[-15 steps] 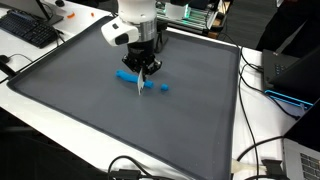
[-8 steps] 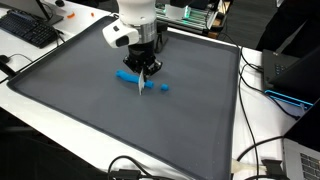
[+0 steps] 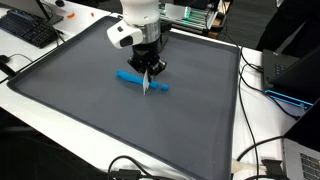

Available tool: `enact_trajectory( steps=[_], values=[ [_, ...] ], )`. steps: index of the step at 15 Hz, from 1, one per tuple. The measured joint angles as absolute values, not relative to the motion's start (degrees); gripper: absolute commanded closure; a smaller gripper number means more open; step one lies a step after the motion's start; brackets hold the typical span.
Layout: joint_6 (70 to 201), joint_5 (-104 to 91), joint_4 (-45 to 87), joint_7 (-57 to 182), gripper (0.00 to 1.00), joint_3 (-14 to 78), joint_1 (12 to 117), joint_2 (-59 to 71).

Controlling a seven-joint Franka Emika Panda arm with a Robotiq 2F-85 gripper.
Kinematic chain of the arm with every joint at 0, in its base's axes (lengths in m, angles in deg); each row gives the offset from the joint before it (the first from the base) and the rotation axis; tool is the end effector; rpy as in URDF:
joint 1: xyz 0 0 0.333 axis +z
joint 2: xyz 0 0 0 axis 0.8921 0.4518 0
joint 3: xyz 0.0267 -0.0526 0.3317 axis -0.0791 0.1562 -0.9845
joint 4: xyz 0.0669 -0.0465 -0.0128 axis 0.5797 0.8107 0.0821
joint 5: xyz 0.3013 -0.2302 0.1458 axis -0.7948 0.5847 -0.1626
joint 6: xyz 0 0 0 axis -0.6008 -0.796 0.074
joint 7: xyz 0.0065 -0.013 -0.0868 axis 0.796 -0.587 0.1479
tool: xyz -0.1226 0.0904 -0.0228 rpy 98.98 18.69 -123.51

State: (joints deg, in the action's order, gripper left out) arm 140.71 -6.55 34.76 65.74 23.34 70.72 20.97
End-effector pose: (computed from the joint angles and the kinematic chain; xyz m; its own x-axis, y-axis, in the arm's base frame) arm 0.6541 0.1380 0.1923 0.9762 0.2126 0.0432 0.2133 -0.9769 -0.0124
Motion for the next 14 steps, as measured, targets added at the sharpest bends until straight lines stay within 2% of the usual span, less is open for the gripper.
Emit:
enact_trajectory(
  steps=[14],
  values=[
    [140.70,-6.03,35.33,65.77,0.99,23.58,70.90,16.79]
  ],
)
